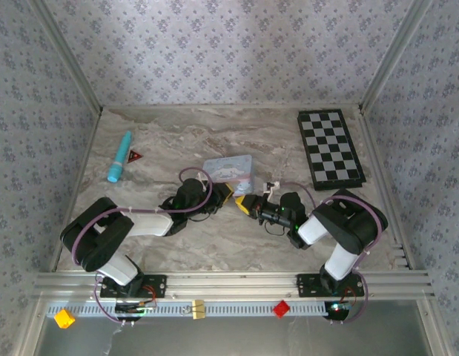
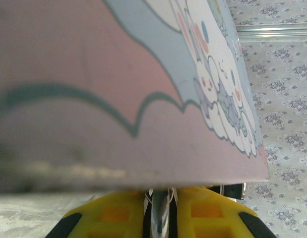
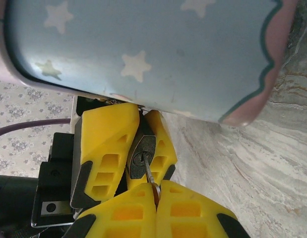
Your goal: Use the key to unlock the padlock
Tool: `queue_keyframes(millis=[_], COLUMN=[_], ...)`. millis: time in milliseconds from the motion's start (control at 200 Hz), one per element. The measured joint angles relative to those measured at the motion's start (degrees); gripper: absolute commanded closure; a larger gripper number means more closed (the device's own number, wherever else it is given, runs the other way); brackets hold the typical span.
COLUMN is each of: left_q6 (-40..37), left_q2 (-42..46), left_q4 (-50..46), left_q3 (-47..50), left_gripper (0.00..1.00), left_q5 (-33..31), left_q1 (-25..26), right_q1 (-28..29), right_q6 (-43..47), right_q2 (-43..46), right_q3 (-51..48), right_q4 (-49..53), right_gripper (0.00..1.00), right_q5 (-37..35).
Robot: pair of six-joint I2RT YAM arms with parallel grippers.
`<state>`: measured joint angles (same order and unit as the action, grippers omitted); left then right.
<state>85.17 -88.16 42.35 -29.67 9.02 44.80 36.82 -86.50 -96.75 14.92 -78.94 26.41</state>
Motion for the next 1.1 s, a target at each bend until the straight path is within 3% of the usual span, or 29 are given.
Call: queue_keyframes(millis=[1099], left_q6=[-0.24], left_q2=[-2.23], left_q4=[10.38], left_q3=[-0.5], left_gripper=[1.0], left_q5=[-2.6], left_q1=[1.36], right_q1=[-5.42], right_q6=[-8.87], right_q2=[3.56], right_q3=[1.2], right_q4=[0.9], right_gripper=[1.0], right_q5=[6.45])
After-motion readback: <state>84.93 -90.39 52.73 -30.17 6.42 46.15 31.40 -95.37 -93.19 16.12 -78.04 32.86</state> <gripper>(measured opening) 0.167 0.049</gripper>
